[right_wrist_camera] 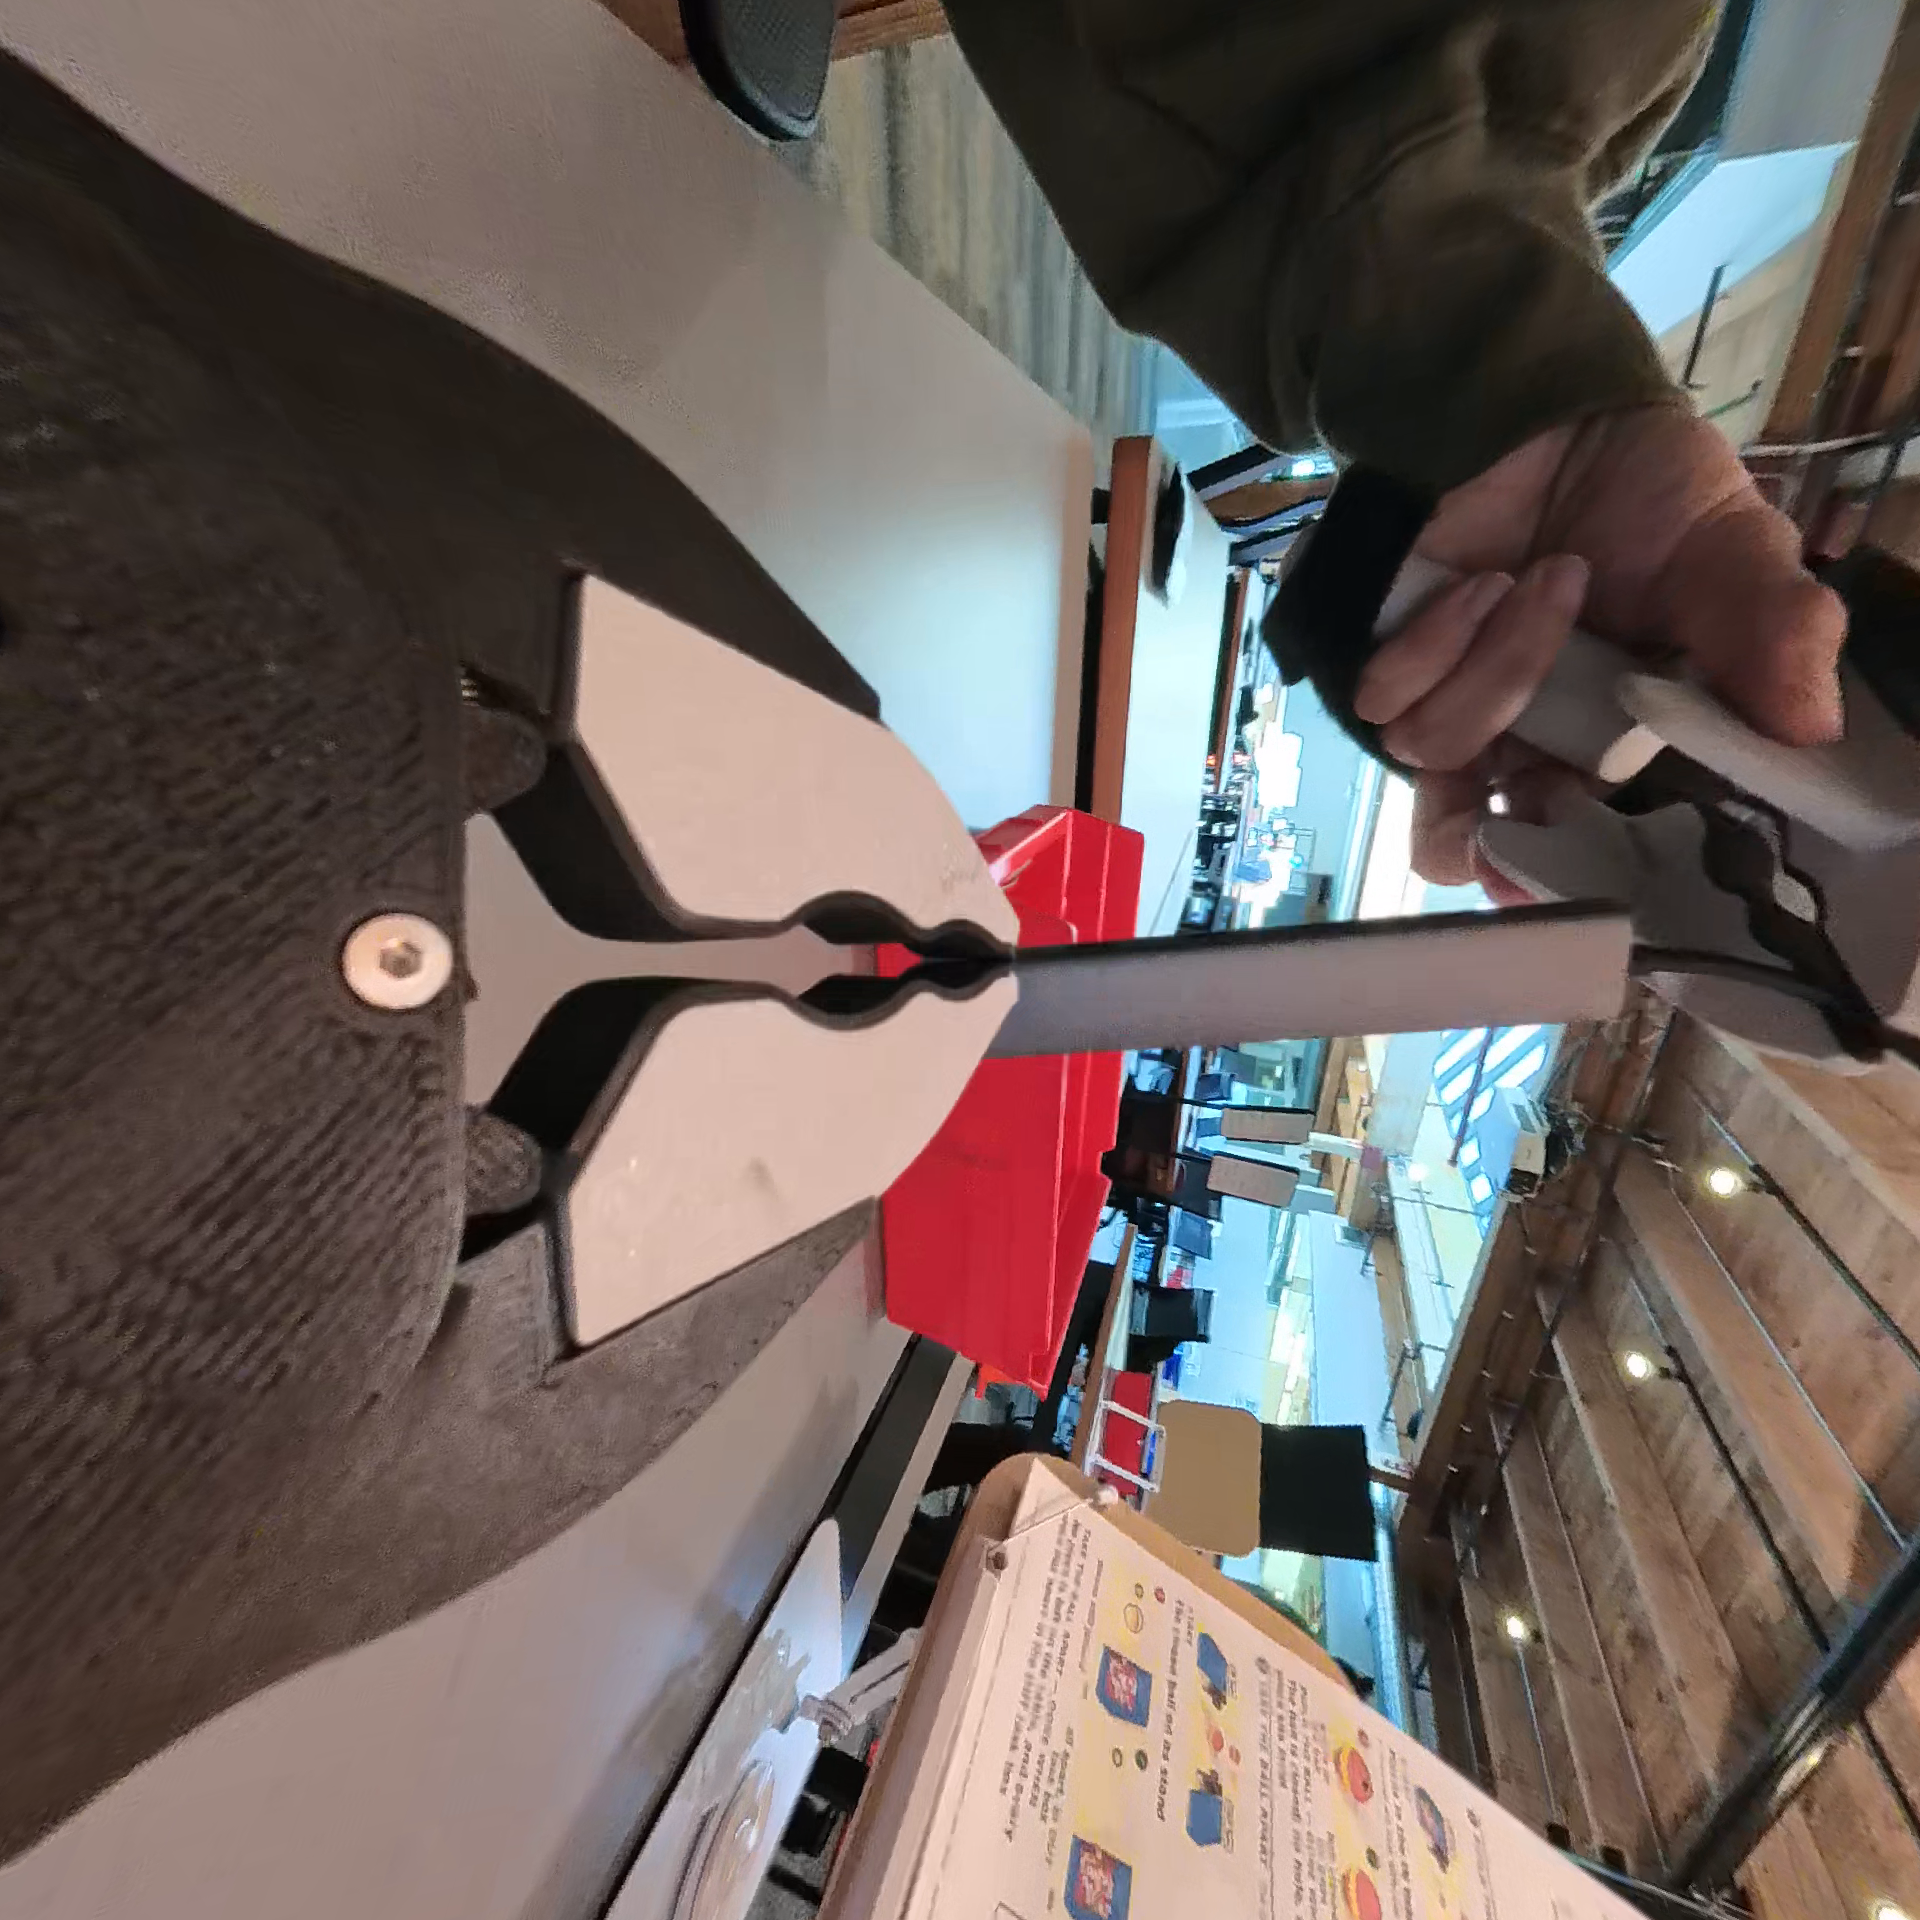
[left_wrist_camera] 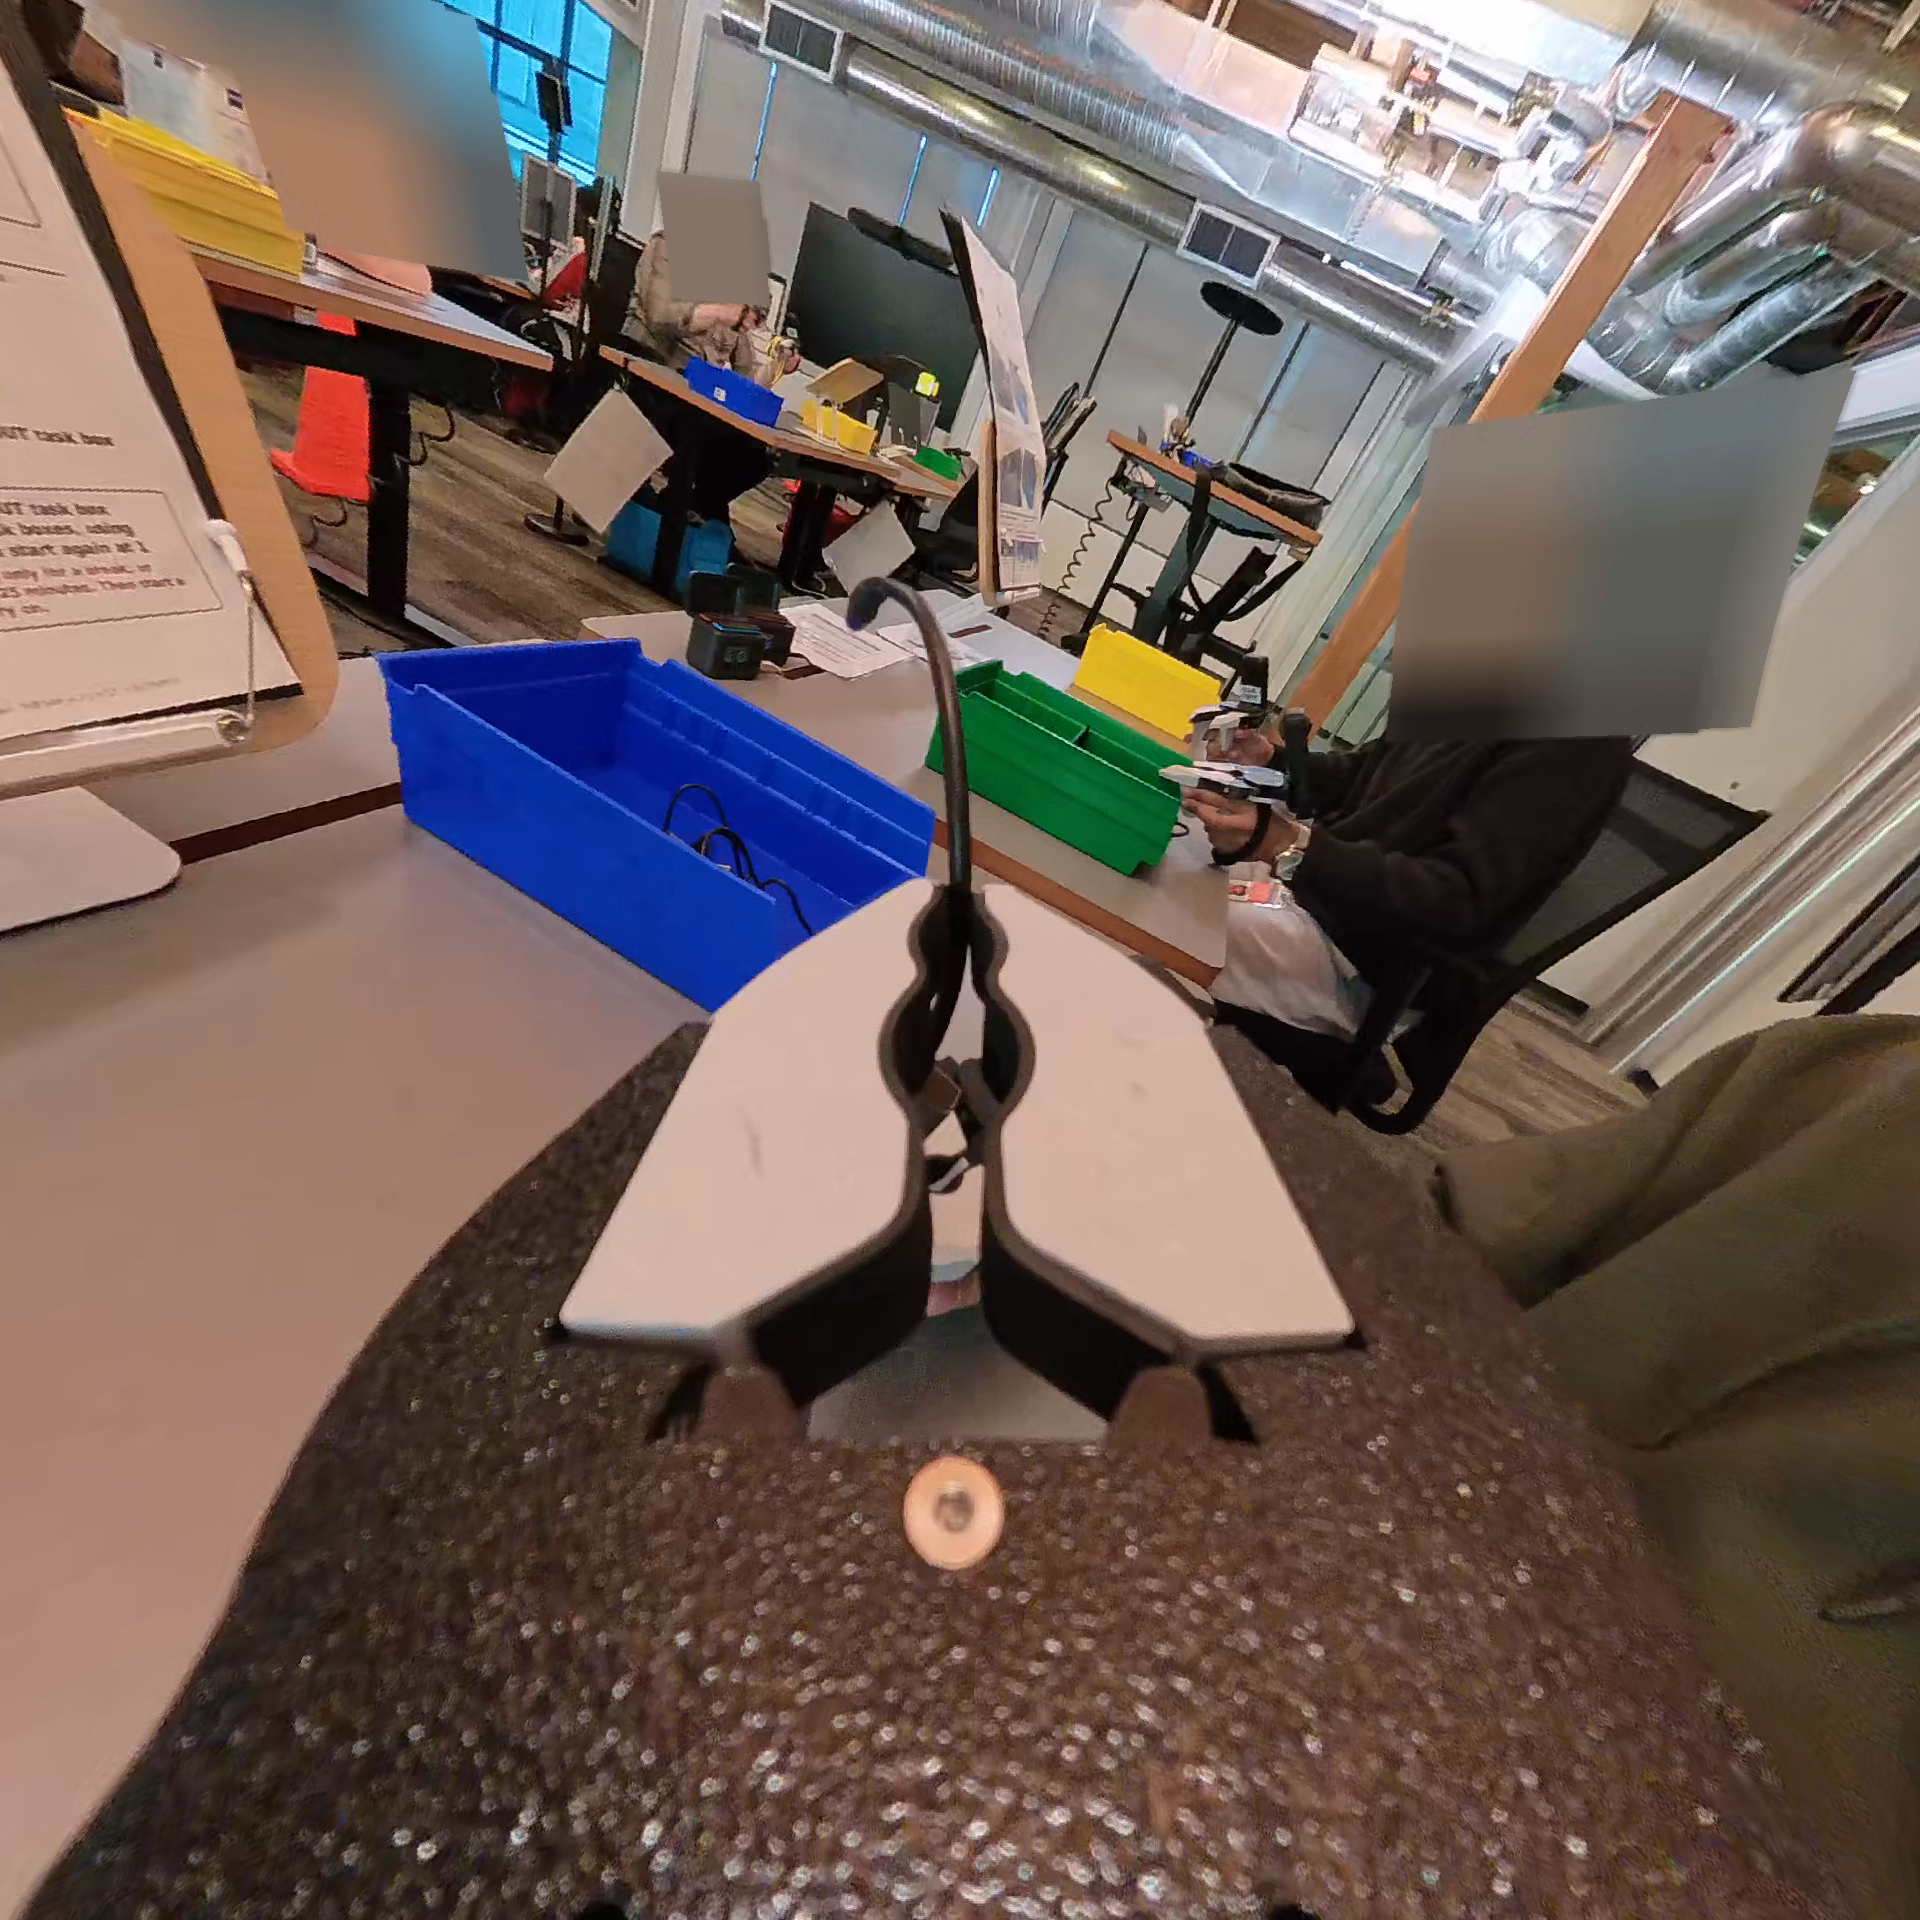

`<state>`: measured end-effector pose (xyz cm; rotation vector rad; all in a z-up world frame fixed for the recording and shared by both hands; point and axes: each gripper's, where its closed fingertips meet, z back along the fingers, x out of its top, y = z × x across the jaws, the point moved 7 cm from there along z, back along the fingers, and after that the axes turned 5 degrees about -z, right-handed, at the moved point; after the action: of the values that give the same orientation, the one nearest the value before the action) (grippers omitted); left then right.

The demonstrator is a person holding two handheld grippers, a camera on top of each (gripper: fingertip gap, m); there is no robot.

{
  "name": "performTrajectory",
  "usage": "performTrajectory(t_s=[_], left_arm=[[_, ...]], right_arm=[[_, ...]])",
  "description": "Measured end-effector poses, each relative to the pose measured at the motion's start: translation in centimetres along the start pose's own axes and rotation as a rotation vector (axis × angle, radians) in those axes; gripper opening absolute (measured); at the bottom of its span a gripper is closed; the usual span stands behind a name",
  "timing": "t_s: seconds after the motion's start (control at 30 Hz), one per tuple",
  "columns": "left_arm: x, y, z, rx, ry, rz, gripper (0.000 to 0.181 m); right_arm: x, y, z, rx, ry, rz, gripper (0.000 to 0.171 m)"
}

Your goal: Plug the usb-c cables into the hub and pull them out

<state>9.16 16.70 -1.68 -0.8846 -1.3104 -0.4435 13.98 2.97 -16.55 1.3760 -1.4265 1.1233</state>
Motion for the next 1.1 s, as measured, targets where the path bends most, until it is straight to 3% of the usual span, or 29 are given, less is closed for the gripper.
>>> performTrajectory(t_s=[0.07,0.13,0.2,0.3,0.4,0.6,0.8,0.83,0.97,1.1], left_arm=[[0.0,0.0,0.0,-0.008,0.002,0.001,0.003],[-0.2,-0.1,-0.1,-0.015,0.011,-0.006,0.003],[-0.4,-0.2,-0.4,-0.027,0.035,-0.016,0.003],[-1.0,-0.5,-1.1,-0.047,0.077,-0.045,0.003],[-1.7,-0.7,-1.6,-0.065,0.095,-0.059,0.003],[-2.0,-0.9,-1.9,-0.064,0.112,-0.095,0.003],[-1.9,-0.1,-1.2,0.087,0.074,-0.206,0.004],[-2.0,0.1,-0.9,0.132,0.078,-0.229,0.008],[-4.6,1.2,-0.7,0.322,0.168,-0.234,0.060],[-6.7,1.3,-1.4,0.302,0.110,-0.048,0.064]], right_arm=[[0.0,-0.4,0.0,-0.051,-0.008,-0.003,0.002],[0.1,-0.5,0.0,-0.059,-0.043,-0.014,0.048],[0.0,-0.5,-0.2,-0.041,-0.025,-0.044,0.063],[0.0,-0.2,-0.3,-0.010,-0.024,-0.035,0.048],[0.0,0.0,-0.3,0.012,-0.014,-0.020,0.022],[-0.2,0.1,-0.4,0.021,0.026,0.009,0.021],[0.2,-0.6,0.0,-0.055,0.056,0.029,0.021],[0.2,-0.7,0.1,-0.082,0.063,0.055,0.021],[0.2,-1.1,0.2,-0.165,0.088,0.123,0.021],[-0.3,-1.3,-0.1,-0.213,0.138,0.167,0.021]])
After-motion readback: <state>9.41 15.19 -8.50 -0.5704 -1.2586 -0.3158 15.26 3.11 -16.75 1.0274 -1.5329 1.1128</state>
